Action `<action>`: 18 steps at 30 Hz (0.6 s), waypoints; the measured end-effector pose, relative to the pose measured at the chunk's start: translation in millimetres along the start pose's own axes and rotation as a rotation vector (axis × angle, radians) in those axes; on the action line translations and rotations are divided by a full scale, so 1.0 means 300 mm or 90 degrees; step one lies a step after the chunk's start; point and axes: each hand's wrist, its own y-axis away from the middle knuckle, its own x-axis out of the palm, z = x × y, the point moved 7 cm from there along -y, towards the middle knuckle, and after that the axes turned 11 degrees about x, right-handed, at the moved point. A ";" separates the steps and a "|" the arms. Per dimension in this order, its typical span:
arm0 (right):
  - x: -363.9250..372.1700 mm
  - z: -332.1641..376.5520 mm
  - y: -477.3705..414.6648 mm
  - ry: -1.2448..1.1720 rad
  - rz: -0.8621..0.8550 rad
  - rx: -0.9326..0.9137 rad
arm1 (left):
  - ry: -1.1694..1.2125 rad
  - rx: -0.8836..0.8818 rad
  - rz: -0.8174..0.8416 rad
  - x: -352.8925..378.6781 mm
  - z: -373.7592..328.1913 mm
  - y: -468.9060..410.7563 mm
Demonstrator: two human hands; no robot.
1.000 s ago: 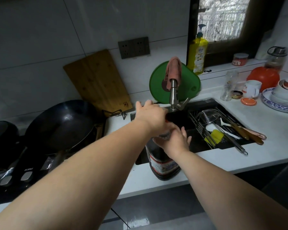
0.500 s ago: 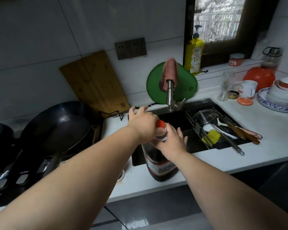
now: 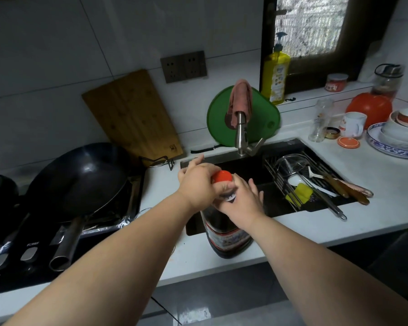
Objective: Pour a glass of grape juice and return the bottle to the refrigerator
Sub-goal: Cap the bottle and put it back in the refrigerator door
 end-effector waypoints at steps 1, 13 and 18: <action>0.000 -0.002 -0.002 -0.001 0.000 -0.004 | 0.028 -0.007 -0.004 0.006 0.008 0.009; 0.001 -0.120 -0.031 -0.055 -0.062 -0.040 | 0.197 -0.128 -0.086 0.197 0.078 0.047; 0.069 -0.173 -0.038 -0.208 -0.029 -0.036 | 0.246 -0.110 -0.193 0.238 0.090 0.033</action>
